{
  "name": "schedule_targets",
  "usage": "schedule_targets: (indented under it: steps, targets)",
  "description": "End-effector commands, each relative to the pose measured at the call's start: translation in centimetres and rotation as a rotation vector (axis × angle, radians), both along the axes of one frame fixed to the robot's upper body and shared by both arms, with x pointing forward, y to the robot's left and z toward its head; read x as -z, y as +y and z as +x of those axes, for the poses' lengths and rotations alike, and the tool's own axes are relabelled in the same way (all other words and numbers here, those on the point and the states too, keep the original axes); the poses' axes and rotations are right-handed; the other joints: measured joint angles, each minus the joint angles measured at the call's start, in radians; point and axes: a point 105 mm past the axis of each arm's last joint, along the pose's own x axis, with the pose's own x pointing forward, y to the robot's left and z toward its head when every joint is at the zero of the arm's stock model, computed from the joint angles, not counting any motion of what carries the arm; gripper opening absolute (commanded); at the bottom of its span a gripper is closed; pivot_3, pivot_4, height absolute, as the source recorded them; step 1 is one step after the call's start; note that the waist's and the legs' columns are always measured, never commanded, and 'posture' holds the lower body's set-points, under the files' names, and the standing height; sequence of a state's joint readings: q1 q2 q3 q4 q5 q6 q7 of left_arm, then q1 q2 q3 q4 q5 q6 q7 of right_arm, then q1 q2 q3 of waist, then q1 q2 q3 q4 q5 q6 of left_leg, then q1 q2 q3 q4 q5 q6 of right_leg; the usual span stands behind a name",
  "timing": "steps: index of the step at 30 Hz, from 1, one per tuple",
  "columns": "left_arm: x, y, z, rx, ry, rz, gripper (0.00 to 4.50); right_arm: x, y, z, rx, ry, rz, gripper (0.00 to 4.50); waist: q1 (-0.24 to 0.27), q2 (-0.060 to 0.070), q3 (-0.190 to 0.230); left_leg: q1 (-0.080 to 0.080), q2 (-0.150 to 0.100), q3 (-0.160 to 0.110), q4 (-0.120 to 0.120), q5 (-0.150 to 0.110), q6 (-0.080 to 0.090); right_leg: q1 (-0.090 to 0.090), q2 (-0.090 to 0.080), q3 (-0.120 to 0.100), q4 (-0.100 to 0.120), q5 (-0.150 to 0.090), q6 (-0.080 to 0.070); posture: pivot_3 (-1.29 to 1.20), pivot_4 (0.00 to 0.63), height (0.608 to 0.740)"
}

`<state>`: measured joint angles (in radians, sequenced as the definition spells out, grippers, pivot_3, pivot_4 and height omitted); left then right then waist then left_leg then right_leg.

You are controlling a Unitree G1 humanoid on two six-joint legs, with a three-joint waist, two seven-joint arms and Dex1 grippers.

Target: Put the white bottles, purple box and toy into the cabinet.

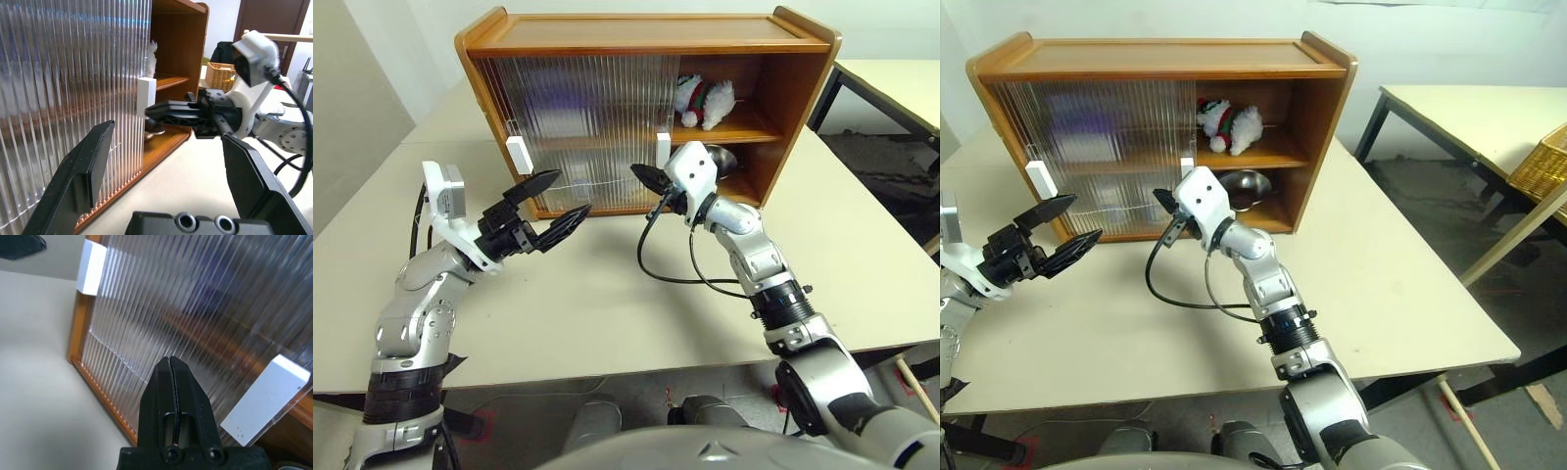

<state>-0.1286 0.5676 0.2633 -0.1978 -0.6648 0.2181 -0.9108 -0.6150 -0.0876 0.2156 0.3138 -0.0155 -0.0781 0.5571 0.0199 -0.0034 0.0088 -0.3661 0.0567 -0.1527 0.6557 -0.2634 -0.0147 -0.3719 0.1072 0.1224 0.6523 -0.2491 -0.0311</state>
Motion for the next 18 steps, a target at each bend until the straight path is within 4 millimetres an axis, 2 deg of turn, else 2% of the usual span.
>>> schedule_targets:
  steps: [1, 3, 5, 12, 18]
  targets:
    - [-0.2, 0.1, -0.1, -0.007, -0.014, 0.01, 4.5, 0.4, 0.1, 0.9, 0.075, -0.023, -0.035, 0.02, 0.0, 0.0, 0.0, 0.0, 0.0, 0.0, 0.0, 0.0, 0.0, -0.001, 0.0, 0.0, 0.0, 0.0, -0.001, 0.08, 0.0, 0.74]
    - [-0.2, 0.1, -0.1, -0.009, -0.015, 0.01, 4.5, 0.3, -0.1, 1.3, 0.124, -0.046, -0.034, 0.02, 0.0, 0.0, 0.0, -0.001, 0.001, 0.001, -0.001, -0.001, -0.001, -0.002, 0.0, 0.0, 0.0, 0.001, -0.002, 0.07, 0.0, 0.74]
    - [-0.2, 0.1, -0.1, -0.01, -0.015, 0.01, 4.5, -0.1, -0.4, 1.6, 0.179, -0.091, -0.038, 0.02, 0.0, 0.0, 0.0, -0.001, 0.001, 0.002, -0.003, -0.001, -0.001, -0.003, 0.0, -0.001, 0.0, 0.006, -0.01, 0.07, 0.0, 0.74]
    - [-0.2, 0.1, 0.0, -0.006, -0.017, 0.01, 4.5, -1.2, -1.4, 2.1, 0.28, -0.165, -0.035, 0.02, 0.002, -0.001, 0.0, 0.0, 0.002, 0.003, -0.011, -0.001, -0.001, -0.007, 0.001, -0.001, 0.0, 0.009, -0.007, 0.06, 0.0, 0.74]
    - [-0.3, 0.0, 0.1, 0.0, -0.019, 0.01, 4.5, -1.4, -2.8, 2.6, 0.36, -0.115, 0.014, 0.02, 0.006, -0.001, 0.0, 0.0, 0.003, 0.004, -0.012, 0.0, -0.001, -0.008, 0.002, -0.001, 0.0, 0.009, -0.007, 0.05, 0.0, 0.74]
